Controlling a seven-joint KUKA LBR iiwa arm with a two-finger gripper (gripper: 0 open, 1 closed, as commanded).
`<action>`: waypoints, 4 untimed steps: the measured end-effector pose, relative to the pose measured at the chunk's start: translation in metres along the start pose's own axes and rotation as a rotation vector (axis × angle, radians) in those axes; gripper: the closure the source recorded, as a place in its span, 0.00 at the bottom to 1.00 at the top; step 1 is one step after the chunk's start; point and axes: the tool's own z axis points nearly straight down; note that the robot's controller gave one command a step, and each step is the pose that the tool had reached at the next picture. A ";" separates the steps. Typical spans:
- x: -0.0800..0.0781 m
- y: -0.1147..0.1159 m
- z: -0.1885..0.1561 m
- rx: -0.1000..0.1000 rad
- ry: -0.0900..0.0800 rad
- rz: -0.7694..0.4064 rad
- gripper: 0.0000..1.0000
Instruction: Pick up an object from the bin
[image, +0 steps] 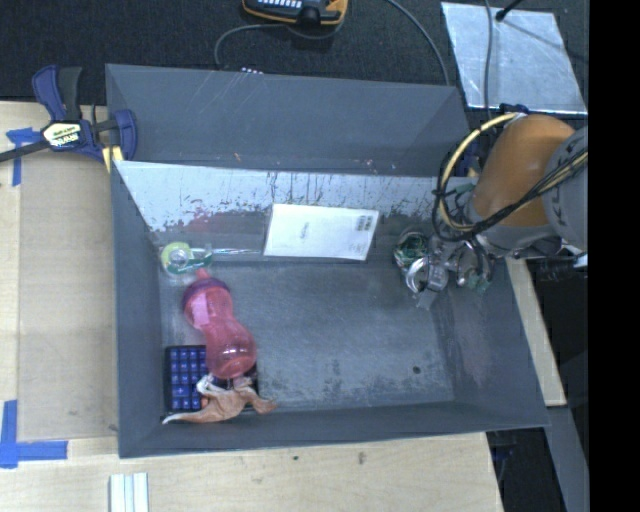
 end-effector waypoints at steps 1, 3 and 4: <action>0.000 0.000 0.000 0.000 0.000 0.000 1.00; 0.001 -0.001 -0.009 0.000 0.004 0.000 1.00; 0.002 -0.001 -0.019 0.000 0.004 0.000 1.00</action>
Offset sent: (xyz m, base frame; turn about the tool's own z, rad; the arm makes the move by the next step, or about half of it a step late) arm 0.0002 -0.0001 0.0185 0.0000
